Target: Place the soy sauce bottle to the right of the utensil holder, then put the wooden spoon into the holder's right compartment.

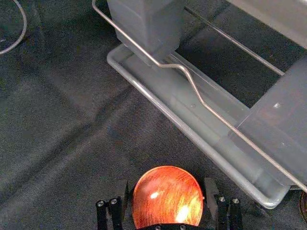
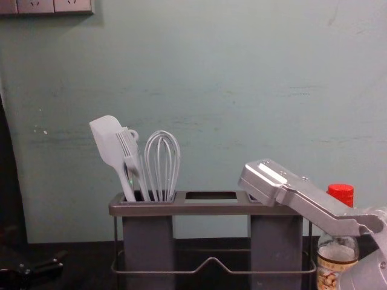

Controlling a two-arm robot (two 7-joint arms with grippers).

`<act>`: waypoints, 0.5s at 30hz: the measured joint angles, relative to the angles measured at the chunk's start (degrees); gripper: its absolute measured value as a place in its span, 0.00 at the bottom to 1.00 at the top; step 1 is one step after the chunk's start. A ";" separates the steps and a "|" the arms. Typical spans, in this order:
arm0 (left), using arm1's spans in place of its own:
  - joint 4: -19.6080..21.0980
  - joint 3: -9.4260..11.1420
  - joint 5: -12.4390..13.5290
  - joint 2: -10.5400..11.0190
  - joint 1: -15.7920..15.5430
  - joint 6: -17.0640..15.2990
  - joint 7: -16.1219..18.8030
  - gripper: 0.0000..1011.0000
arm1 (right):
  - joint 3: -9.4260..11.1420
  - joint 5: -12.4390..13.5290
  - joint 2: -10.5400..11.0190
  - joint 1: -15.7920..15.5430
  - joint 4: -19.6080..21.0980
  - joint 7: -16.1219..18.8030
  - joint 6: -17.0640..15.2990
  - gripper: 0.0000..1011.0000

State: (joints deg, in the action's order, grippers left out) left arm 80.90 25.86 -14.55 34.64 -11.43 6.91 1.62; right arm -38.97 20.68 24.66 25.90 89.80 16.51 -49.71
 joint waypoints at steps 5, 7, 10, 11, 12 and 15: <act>0.00 0.00 0.00 0.00 0.00 0.00 0.00 1.00 | 0.03 0.06 0.06 0.00 0.09 0.00 0.00 0.99; 0.00 0.00 0.00 0.00 0.00 0.00 0.00 1.00 | 0.04 0.08 0.08 0.00 0.14 -0.01 -0.01 0.99; 0.00 0.00 0.00 0.00 0.00 0.00 0.00 1.00 | 0.05 0.12 0.11 0.00 0.21 -0.03 -0.02 0.99; 0.00 0.00 0.00 0.00 0.00 0.00 0.00 1.00 | 0.05 0.13 0.12 0.00 0.22 -0.03 -0.03 0.99; 0.00 0.00 0.00 0.00 0.00 0.00 0.00 1.00 | 0.06 0.13 0.12 0.00 0.23 -0.04 -0.03 0.95; 0.00 0.00 0.00 0.00 0.00 0.00 0.00 1.00 | 0.08 0.16 0.14 -0.01 0.26 -0.05 -0.05 0.90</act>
State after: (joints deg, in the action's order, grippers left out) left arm 80.90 25.86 -14.55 34.65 -11.43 6.91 1.62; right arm -38.89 20.84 24.80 25.89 90.07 16.46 -49.76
